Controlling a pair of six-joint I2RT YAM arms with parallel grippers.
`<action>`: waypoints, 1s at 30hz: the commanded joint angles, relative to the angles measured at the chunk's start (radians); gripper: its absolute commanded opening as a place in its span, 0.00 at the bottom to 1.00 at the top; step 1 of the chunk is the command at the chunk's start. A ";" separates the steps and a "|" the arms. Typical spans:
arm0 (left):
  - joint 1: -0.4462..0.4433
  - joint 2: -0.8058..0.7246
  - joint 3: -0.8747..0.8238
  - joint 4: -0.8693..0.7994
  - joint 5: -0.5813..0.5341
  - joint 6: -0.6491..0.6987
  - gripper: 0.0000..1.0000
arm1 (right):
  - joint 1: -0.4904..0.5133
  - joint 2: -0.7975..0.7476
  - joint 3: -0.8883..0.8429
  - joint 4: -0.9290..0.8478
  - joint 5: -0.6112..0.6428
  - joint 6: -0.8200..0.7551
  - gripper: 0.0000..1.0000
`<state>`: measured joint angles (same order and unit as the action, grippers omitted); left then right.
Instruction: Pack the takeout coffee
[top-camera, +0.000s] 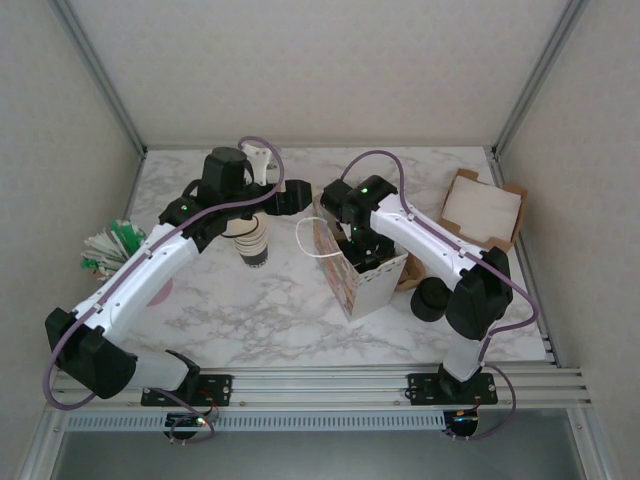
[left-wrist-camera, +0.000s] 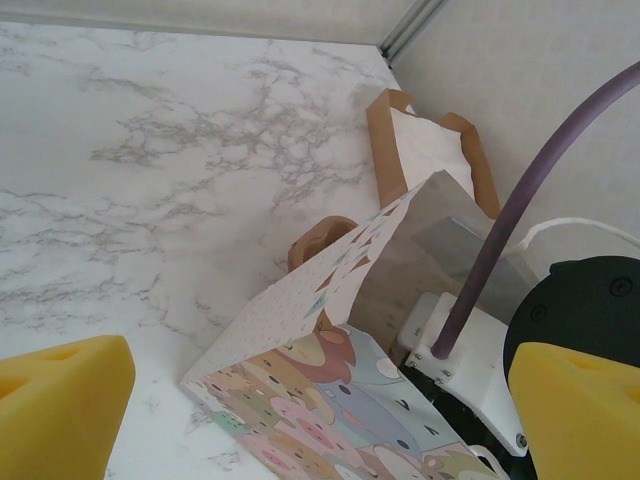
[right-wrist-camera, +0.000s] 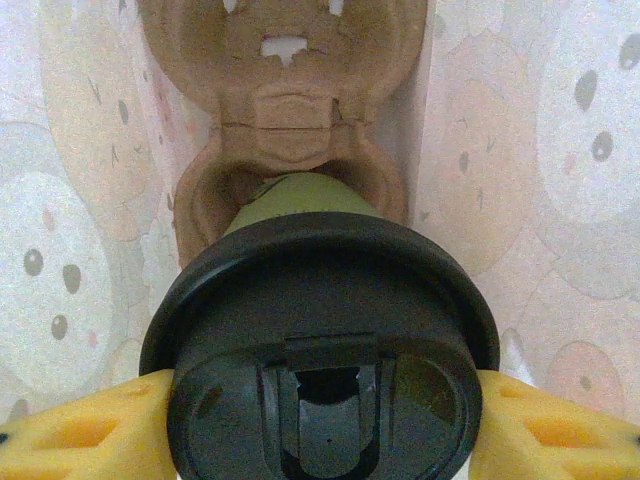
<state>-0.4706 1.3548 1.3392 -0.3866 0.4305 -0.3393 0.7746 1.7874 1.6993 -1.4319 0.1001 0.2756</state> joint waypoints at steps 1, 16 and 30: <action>-0.008 0.003 0.020 0.015 -0.002 0.017 0.96 | -0.008 -0.028 -0.008 0.000 -0.007 -0.011 0.63; -0.010 0.010 0.020 0.016 -0.006 0.019 0.96 | -0.010 -0.026 -0.007 0.001 -0.011 -0.013 0.63; -0.011 0.009 0.020 0.016 -0.010 0.019 0.96 | -0.013 -0.016 -0.010 -0.004 -0.019 -0.010 0.63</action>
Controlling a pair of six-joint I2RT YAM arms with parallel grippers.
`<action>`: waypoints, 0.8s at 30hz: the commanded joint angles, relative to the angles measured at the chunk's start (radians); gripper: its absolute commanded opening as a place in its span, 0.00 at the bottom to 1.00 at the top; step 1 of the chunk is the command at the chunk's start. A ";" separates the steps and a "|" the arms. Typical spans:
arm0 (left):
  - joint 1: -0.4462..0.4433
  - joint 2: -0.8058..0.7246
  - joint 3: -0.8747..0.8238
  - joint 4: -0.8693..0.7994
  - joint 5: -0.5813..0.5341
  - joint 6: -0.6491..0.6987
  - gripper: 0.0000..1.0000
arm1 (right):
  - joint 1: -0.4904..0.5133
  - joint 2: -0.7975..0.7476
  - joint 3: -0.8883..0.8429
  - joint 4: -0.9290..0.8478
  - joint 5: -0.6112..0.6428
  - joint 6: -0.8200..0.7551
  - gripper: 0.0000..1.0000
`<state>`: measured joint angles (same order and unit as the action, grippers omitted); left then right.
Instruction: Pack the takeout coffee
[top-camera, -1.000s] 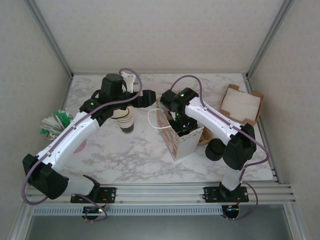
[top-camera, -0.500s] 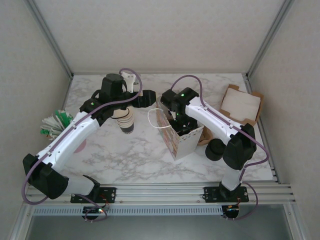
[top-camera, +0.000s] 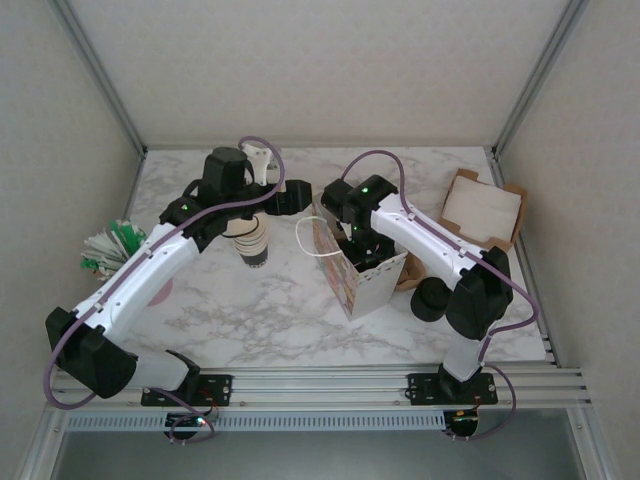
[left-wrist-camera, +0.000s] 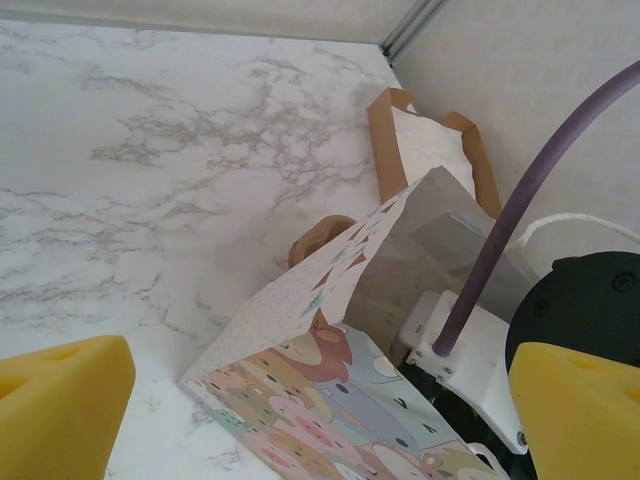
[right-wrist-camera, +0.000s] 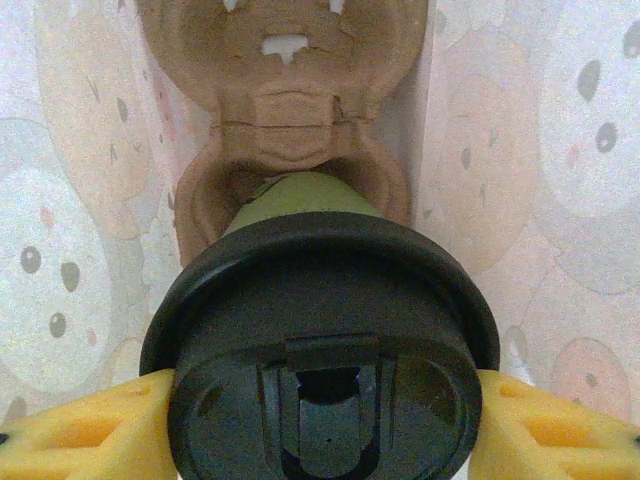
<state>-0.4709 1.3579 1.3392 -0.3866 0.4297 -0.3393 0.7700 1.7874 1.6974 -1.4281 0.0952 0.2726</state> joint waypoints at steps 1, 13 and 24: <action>-0.011 0.006 0.020 0.017 -0.009 0.019 0.96 | -0.009 -0.014 -0.007 -0.010 -0.017 -0.006 0.63; -0.011 0.004 0.021 0.016 -0.010 0.017 0.96 | -0.018 0.040 -0.031 0.007 -0.017 0.004 0.63; -0.013 0.002 0.020 0.018 -0.012 0.016 0.96 | -0.018 0.104 -0.159 0.148 -0.043 0.013 0.62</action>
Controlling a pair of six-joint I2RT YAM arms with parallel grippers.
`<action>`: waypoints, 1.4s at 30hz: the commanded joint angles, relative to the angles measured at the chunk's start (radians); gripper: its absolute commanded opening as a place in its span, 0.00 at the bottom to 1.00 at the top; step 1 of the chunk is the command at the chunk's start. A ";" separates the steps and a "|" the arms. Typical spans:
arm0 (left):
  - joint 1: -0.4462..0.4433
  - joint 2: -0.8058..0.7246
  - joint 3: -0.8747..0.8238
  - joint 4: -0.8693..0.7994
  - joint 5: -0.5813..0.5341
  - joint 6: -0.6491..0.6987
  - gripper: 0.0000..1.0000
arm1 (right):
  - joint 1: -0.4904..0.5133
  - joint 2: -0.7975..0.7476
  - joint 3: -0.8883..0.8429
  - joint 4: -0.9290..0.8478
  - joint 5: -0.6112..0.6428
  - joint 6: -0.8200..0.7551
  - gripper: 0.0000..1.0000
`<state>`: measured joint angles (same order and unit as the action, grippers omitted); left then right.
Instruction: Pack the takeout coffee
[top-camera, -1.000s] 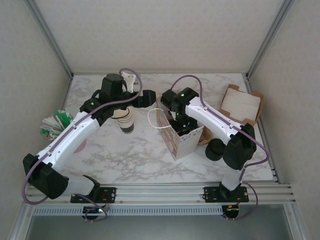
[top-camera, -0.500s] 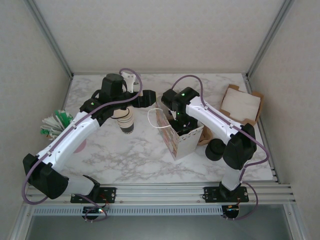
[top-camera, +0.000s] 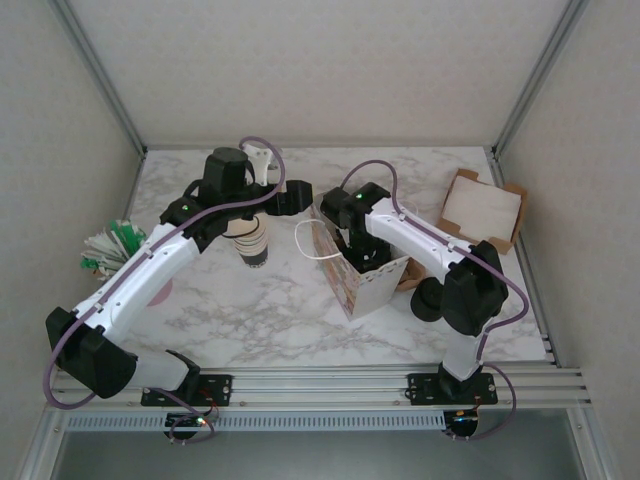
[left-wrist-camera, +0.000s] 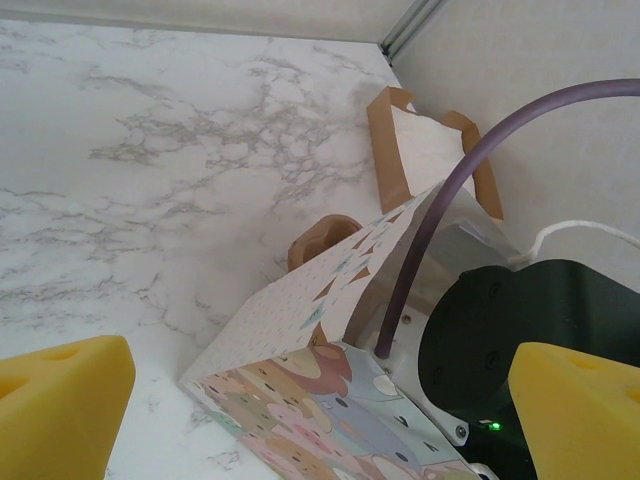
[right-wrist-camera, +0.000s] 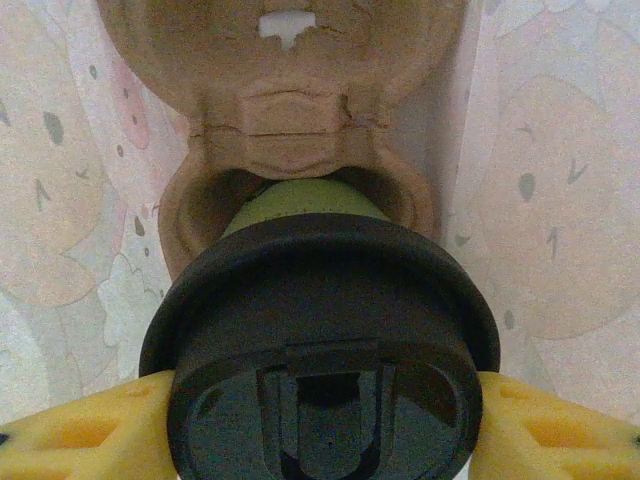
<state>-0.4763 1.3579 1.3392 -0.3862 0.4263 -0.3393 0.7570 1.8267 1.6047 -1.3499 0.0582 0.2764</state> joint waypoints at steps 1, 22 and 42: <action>-0.007 0.003 0.020 0.016 -0.010 0.016 0.96 | -0.006 0.067 -0.069 0.075 -0.006 0.010 0.62; -0.012 0.011 0.022 0.023 -0.015 0.010 0.97 | -0.005 0.007 -0.040 0.040 0.000 0.016 0.71; -0.013 0.015 0.021 0.023 -0.023 0.006 0.97 | -0.006 -0.028 -0.005 0.002 0.004 0.026 0.78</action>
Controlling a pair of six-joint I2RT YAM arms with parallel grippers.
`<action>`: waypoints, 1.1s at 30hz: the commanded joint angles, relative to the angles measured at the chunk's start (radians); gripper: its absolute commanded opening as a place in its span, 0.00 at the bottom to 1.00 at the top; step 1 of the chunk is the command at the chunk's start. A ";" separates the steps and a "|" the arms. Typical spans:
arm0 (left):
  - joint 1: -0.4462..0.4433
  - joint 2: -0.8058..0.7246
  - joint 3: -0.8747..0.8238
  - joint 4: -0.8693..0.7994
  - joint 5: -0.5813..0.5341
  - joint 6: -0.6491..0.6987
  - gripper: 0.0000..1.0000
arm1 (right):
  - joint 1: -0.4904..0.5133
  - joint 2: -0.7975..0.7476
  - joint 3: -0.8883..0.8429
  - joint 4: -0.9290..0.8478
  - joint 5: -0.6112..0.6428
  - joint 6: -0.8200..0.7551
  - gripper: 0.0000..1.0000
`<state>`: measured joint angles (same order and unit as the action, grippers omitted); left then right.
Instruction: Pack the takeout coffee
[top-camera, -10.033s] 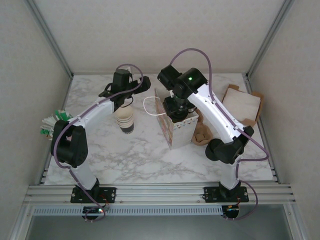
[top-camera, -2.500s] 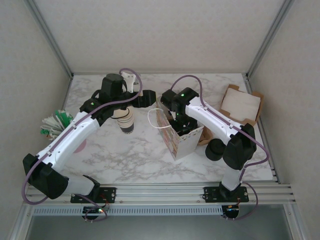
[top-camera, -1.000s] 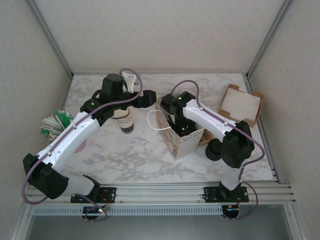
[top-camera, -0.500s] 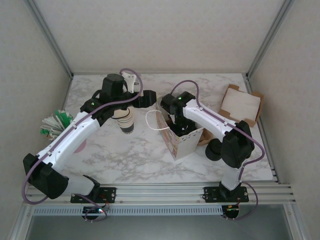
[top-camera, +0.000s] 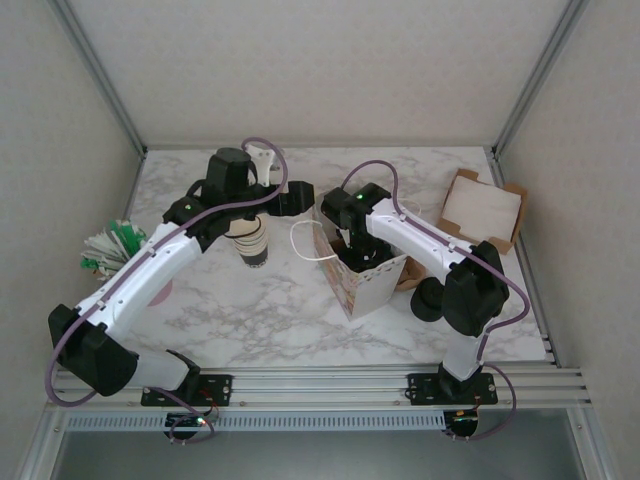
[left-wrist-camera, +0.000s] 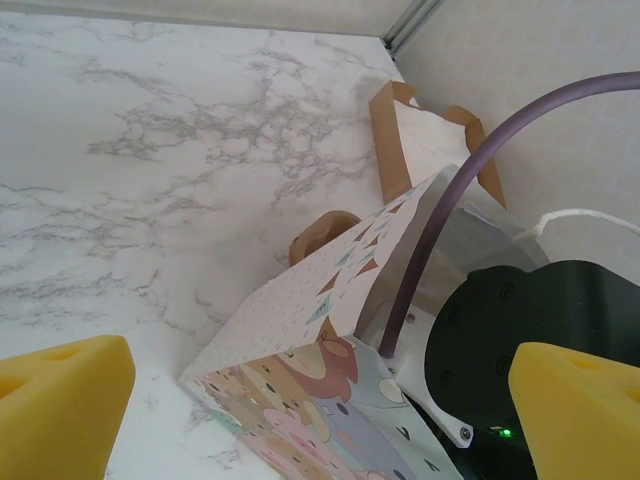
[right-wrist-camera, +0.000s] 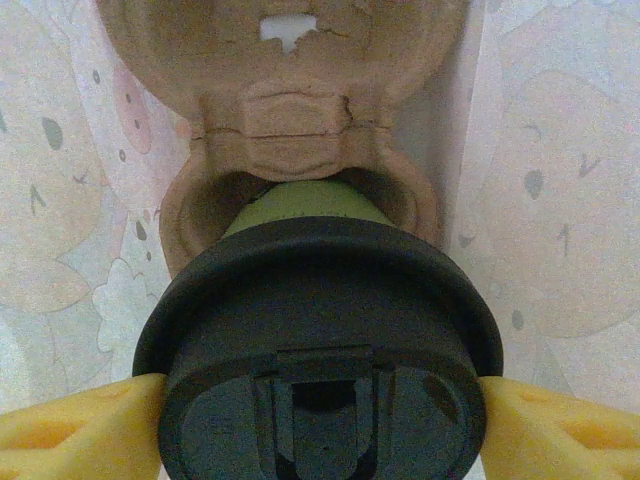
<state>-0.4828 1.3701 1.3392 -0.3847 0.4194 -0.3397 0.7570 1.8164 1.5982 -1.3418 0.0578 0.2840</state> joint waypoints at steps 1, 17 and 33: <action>-0.008 0.003 0.021 0.022 -0.016 0.007 0.97 | -0.005 -0.018 0.003 -0.007 0.005 0.021 0.79; -0.009 0.004 0.017 0.029 -0.028 0.002 0.96 | -0.005 -0.060 0.054 -0.045 0.016 0.036 0.92; -0.020 0.006 0.024 0.040 -0.036 -0.013 0.96 | -0.005 -0.145 0.147 -0.071 0.033 0.055 0.97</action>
<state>-0.4900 1.3781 1.3392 -0.3740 0.3981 -0.3435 0.7570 1.7153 1.7000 -1.3781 0.0685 0.3202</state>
